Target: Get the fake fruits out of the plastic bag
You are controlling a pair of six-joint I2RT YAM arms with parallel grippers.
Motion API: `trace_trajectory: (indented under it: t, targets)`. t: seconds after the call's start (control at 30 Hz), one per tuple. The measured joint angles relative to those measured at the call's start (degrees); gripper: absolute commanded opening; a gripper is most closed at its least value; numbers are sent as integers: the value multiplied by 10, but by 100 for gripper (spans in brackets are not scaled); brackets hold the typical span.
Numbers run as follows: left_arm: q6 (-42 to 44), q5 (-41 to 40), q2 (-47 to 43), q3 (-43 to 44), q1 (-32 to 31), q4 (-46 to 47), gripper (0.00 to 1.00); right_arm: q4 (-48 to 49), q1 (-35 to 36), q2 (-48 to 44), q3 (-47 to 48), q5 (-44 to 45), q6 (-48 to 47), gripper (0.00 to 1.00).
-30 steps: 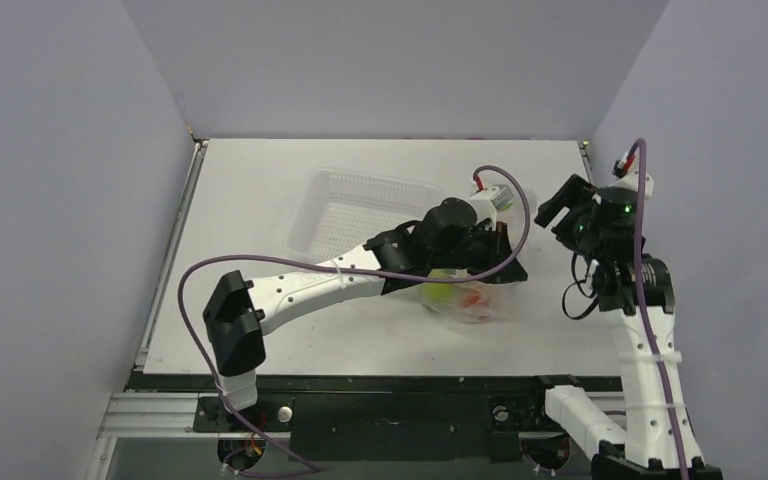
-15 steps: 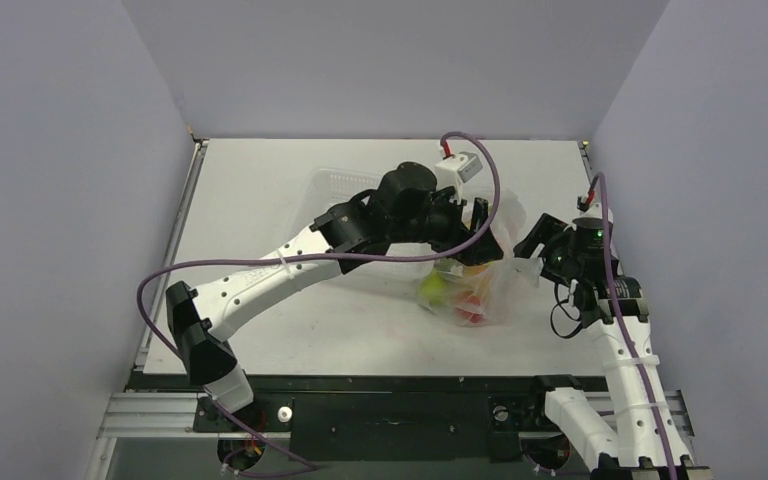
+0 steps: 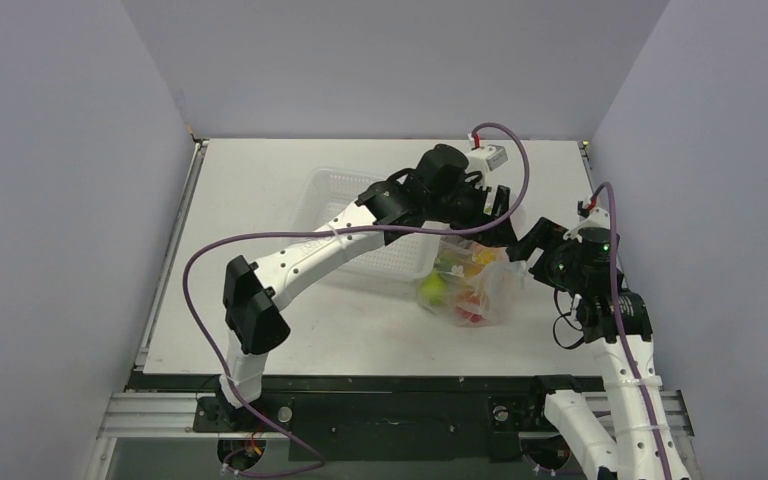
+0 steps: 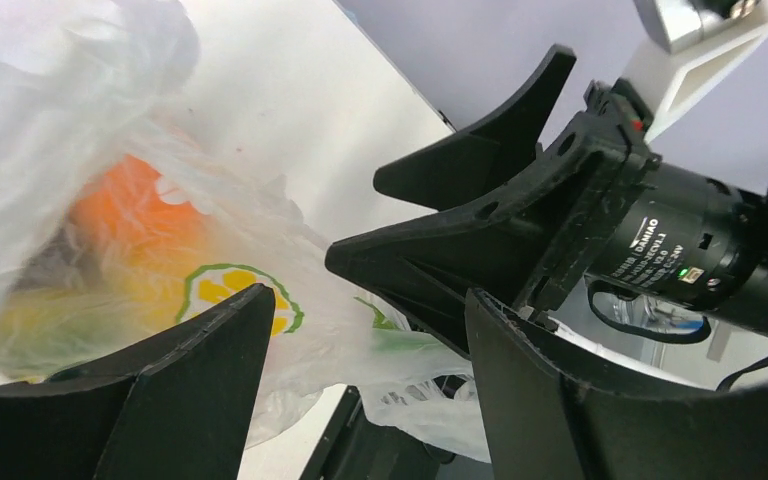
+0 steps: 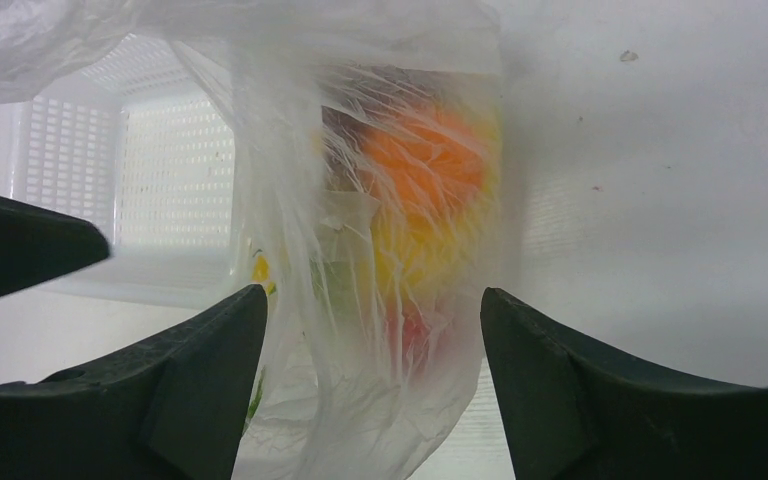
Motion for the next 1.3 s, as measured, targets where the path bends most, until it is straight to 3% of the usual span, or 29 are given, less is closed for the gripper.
trace_trajectory:
  t: [0.23,0.4,0.47,0.5,0.57,0.93,1.17,1.3]
  targets:
    - [0,27,6,0,-9,5,70,5,0,-1,-5,-4,2,65]
    - [4,27,4,0,-9,2,73,38,1,5,-58,-13,15,55]
    - [5,27,4,0,-9,-4,74,51,4,15,-79,-19,20,30]
    - [6,27,4,0,-8,-7,74,57,5,25,-87,-21,21,12]
    - [8,26,4,0,-7,-14,74,59,8,41,-91,-17,26,0]
    - [-21,33,51,24,19,-20,71,47,35,-53,-6,62,9,0]
    - [-71,76,51,1,26,68,76,56,35,-14,5,65,-8,5]
    - [-78,85,31,-66,26,112,76,54,35,7,5,65,-20,0]
